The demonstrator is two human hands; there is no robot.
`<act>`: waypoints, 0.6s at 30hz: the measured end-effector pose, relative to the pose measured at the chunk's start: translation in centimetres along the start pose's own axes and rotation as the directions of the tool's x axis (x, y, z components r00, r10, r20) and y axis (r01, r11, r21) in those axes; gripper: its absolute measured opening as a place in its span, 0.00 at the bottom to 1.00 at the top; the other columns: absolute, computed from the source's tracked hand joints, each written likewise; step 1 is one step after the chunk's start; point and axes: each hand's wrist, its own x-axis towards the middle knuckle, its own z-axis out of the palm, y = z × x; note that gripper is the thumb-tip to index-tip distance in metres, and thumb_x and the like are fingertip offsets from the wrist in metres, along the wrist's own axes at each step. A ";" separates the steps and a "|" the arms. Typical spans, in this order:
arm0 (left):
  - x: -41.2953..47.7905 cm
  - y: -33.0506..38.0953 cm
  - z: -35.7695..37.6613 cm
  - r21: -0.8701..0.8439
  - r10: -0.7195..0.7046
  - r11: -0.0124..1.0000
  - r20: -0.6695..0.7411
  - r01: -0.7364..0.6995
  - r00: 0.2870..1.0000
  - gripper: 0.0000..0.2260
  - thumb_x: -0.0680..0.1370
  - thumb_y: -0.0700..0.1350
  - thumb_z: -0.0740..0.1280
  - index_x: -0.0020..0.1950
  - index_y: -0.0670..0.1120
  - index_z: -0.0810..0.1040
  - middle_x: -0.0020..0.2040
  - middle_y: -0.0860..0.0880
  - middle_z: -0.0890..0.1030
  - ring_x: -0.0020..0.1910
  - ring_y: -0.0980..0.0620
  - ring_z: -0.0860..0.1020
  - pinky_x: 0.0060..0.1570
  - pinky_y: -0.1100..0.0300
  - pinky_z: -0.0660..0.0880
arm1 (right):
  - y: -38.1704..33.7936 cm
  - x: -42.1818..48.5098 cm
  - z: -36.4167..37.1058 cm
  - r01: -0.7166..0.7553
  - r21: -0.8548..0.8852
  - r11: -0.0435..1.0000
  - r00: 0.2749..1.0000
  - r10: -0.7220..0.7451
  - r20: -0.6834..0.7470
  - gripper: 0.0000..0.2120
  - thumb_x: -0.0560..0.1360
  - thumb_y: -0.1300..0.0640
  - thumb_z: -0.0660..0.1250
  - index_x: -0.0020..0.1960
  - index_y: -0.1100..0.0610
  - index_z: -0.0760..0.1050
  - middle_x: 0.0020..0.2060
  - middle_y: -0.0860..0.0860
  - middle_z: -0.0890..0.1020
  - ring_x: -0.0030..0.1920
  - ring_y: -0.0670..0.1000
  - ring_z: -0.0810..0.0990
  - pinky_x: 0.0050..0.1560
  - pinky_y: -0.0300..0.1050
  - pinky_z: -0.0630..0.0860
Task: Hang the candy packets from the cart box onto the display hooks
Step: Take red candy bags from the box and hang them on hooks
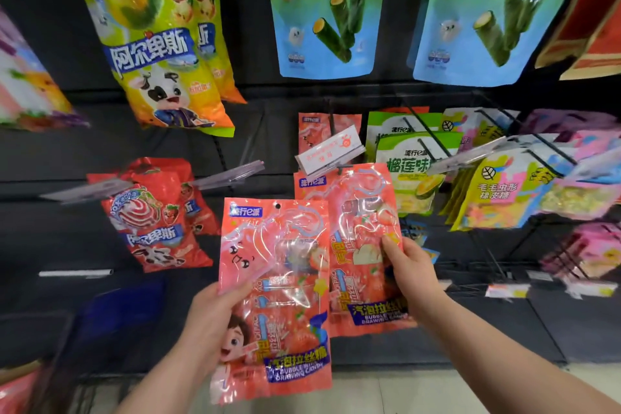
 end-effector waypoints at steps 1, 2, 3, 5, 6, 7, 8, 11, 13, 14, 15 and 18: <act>-0.1 0.1 0.1 0.000 0.004 1.000 0.003 -0.004 1.000 0.07 0.75 0.39 0.69 0.52 0.38 0.80 0.41 0.40 0.86 0.37 0.42 0.85 0.37 0.53 0.77 | 0.0 0.2 0.1 -0.009 0.005 1.000 1.000 0.009 -0.003 0.09 0.79 0.51 0.62 0.46 0.54 0.77 0.44 0.55 0.84 0.44 0.53 0.82 0.48 0.51 0.80; -0.2 0.1 0.2 0.000 0.006 1.000 0.005 -0.006 1.000 0.07 0.75 0.39 0.69 0.51 0.37 0.80 0.40 0.40 0.86 0.36 0.43 0.85 0.36 0.54 0.77 | 0.0 0.4 0.2 -0.016 0.002 1.000 1.000 0.016 -0.013 0.09 0.79 0.50 0.62 0.47 0.54 0.77 0.44 0.55 0.84 0.44 0.53 0.82 0.49 0.52 0.80; -0.2 0.1 0.3 -0.002 0.004 1.000 0.008 -0.004 1.000 0.07 0.75 0.39 0.69 0.51 0.37 0.80 0.39 0.40 0.86 0.35 0.44 0.85 0.36 0.54 0.77 | -0.1 0.7 0.3 -0.025 -0.010 1.000 0.999 0.024 -0.022 0.09 0.79 0.50 0.62 0.47 0.54 0.77 0.44 0.54 0.83 0.44 0.53 0.82 0.48 0.51 0.80; -0.2 0.1 0.5 -0.011 -0.008 1.000 0.007 0.008 1.000 0.07 0.75 0.39 0.69 0.51 0.38 0.80 0.40 0.40 0.86 0.35 0.43 0.85 0.36 0.54 0.77 | -0.3 1.5 0.6 -0.034 -0.023 0.999 0.999 0.033 -0.029 0.09 0.79 0.49 0.62 0.47 0.53 0.76 0.44 0.54 0.83 0.43 0.53 0.81 0.46 0.50 0.80; -0.1 0.1 0.6 -0.017 -0.012 1.000 0.005 0.012 1.000 0.07 0.75 0.39 0.69 0.51 0.38 0.80 0.41 0.39 0.86 0.35 0.43 0.85 0.35 0.54 0.78 | -0.5 2.0 0.8 -0.037 -0.024 0.999 0.999 0.036 -0.032 0.09 0.79 0.49 0.62 0.47 0.53 0.76 0.45 0.55 0.83 0.44 0.54 0.81 0.46 0.51 0.79; -0.1 0.1 0.8 -0.025 -0.015 1.000 0.000 0.015 1.000 0.07 0.75 0.38 0.69 0.51 0.37 0.80 0.42 0.38 0.85 0.36 0.43 0.84 0.34 0.55 0.78 | -0.6 2.5 1.0 -0.045 -0.028 0.999 0.998 0.044 -0.036 0.10 0.79 0.49 0.62 0.47 0.54 0.76 0.45 0.56 0.82 0.44 0.54 0.81 0.46 0.51 0.79; 0.0 0.1 0.9 -0.033 -0.016 0.999 -0.006 0.015 1.000 0.07 0.75 0.38 0.69 0.51 0.37 0.80 0.42 0.38 0.85 0.36 0.43 0.84 0.34 0.55 0.79 | -0.7 3.1 1.3 -0.053 -0.029 0.998 0.998 0.052 -0.039 0.11 0.79 0.49 0.62 0.49 0.57 0.76 0.45 0.56 0.82 0.43 0.55 0.80 0.44 0.49 0.78; 0.6 -0.3 1.1 -0.033 -0.024 0.999 -0.017 0.024 1.000 0.07 0.74 0.38 0.70 0.50 0.38 0.80 0.43 0.37 0.85 0.39 0.40 0.84 0.38 0.53 0.81 | -1.1 5.0 2.0 -0.077 0.006 0.997 0.997 0.077 -0.031 0.12 0.79 0.50 0.61 0.53 0.58 0.75 0.45 0.54 0.80 0.43 0.53 0.79 0.41 0.47 0.76; 1.2 -0.7 1.2 -0.021 -0.025 0.999 -0.031 0.024 0.999 0.08 0.73 0.39 0.71 0.51 0.38 0.81 0.44 0.36 0.85 0.42 0.37 0.84 0.44 0.48 0.80 | -1.1 6.3 2.4 -0.093 -0.012 0.996 0.995 0.093 -0.037 0.11 0.79 0.49 0.61 0.52 0.57 0.75 0.45 0.53 0.80 0.44 0.53 0.78 0.45 0.47 0.75; 1.5 -0.9 1.2 -0.016 -0.025 1.000 -0.041 0.024 0.999 0.08 0.74 0.40 0.71 0.50 0.38 0.81 0.44 0.36 0.85 0.43 0.36 0.84 0.46 0.47 0.80 | -1.1 6.8 2.5 -0.098 -0.020 0.995 0.994 0.097 -0.040 0.11 0.79 0.50 0.61 0.52 0.57 0.75 0.45 0.54 0.80 0.44 0.53 0.78 0.45 0.46 0.74; 1.7 -1.1 1.2 -0.014 -0.025 1.000 -0.050 0.025 0.998 0.07 0.74 0.40 0.71 0.50 0.38 0.81 0.43 0.37 0.85 0.43 0.36 0.84 0.45 0.47 0.80 | -1.0 7.3 2.6 -0.100 -0.017 0.995 0.994 0.099 -0.035 0.10 0.80 0.50 0.61 0.52 0.57 0.75 0.43 0.53 0.79 0.42 0.52 0.77 0.42 0.45 0.74; 2.6 -1.7 1.6 -0.024 -0.012 1.000 -0.092 0.010 0.996 0.05 0.74 0.37 0.70 0.49 0.38 0.81 0.41 0.38 0.85 0.38 0.40 0.84 0.42 0.51 0.80 | -0.8 8.5 2.8 -0.118 0.037 0.992 0.993 0.117 0.019 0.08 0.80 0.54 0.61 0.53 0.57 0.75 0.40 0.50 0.78 0.39 0.49 0.77 0.37 0.42 0.73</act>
